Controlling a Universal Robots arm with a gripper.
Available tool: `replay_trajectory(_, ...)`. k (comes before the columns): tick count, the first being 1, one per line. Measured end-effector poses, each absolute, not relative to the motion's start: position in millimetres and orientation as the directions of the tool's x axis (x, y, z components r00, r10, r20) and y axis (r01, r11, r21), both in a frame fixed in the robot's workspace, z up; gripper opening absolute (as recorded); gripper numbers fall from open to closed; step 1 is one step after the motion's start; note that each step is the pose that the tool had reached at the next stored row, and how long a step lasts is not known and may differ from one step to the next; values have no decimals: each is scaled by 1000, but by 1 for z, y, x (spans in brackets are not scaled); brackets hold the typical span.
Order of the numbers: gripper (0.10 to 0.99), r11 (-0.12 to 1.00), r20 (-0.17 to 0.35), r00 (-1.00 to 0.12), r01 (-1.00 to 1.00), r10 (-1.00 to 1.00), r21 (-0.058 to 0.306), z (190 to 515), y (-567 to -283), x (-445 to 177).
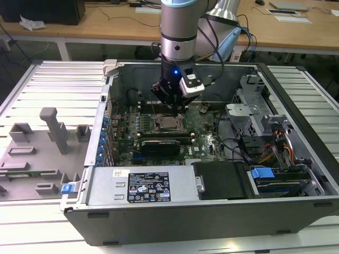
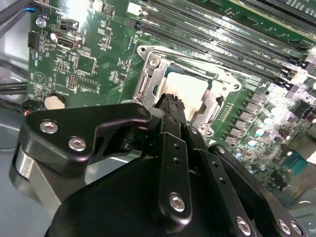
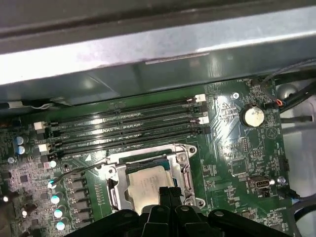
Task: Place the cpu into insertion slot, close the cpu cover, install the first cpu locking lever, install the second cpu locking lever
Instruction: 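Close the cpu cover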
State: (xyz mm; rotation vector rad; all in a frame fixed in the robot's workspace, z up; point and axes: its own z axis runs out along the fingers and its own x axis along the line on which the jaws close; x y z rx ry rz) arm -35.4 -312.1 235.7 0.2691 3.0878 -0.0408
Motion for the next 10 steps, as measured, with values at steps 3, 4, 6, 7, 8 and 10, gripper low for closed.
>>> replay_trajectory(3, 106, 985, -11, -985, 172, 172, -29, 235, -312, -35)
replay_trajectory(4, 106, 985, -3, -985, 171, 171, -31, 235, -312, -35)
replay_trajectory(6, 106, 989, -3, -990, 142, 142, -30, 235, -312, -36)
replay_trajectory(7, 106, 992, -3, -993, 120, 120, -30, 234, -313, -36)
replay_trajectory(8, 106, 994, -3, -995, 103, 103, -30, 234, -312, -36)
replay_trajectory(10, 106, 998, -3, -998, 60, 60, -31, 233, -313, -36)
